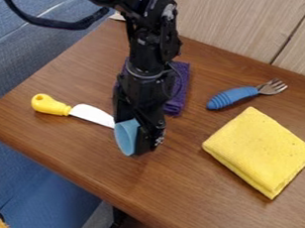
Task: Put the sky blue cup to the right side of the yellow knife
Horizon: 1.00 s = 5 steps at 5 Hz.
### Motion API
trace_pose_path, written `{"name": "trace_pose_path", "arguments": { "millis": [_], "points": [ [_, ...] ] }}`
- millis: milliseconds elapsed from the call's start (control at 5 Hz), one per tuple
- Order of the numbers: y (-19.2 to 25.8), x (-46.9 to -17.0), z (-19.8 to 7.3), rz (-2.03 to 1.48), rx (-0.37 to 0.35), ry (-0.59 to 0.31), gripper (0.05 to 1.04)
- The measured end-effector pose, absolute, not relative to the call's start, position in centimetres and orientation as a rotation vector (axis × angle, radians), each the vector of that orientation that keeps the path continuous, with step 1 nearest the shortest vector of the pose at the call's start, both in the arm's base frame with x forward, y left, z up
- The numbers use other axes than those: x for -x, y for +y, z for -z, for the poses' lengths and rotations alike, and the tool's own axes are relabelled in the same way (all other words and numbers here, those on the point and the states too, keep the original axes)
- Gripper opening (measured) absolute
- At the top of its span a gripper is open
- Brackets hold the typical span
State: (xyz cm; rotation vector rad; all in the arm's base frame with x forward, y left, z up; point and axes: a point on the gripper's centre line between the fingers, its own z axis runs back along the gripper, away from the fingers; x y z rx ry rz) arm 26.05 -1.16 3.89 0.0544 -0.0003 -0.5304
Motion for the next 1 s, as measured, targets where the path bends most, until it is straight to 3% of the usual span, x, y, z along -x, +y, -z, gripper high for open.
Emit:
{"name": "trace_pose_path", "arguments": {
  "millis": [400,600,800,1000],
  "points": [
    [-1.8,-26.3,-6.3,0.522,-0.051,-0.06,1.001],
    [-2.4,-26.5,-9.9,0.53,-0.092,-0.132,1.001],
    [-2.8,-26.5,-11.7,0.516,-0.055,-0.196,1.001],
    [-2.5,-26.5,-11.9,0.51,-0.054,-0.201,1.001]
  ]
}}
